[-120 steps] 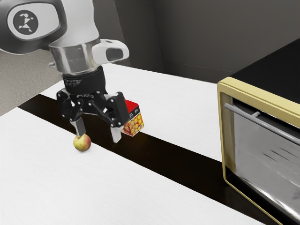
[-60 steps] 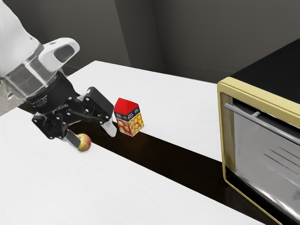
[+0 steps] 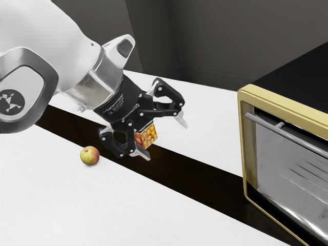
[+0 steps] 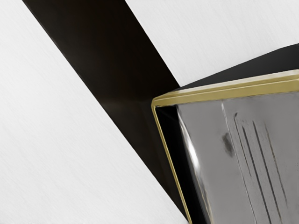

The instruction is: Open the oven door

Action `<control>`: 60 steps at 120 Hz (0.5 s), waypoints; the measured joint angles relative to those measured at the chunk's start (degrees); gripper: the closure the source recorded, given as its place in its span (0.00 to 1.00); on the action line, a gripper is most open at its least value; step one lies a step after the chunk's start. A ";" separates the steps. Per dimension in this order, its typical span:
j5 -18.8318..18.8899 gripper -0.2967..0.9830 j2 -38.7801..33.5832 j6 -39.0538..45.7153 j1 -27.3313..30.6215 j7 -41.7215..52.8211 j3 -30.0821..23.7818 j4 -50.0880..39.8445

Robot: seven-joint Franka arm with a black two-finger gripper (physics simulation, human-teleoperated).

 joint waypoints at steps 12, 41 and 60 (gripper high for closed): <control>0.04 0.23 1.66 2.03 -1.22 -3.46 -0.14 0.23; 0.05 0.23 5.01 5.72 -2.98 -9.79 -1.26 1.91; 0.02 0.23 7.72 7.27 -3.13 -12.69 -3.19 4.38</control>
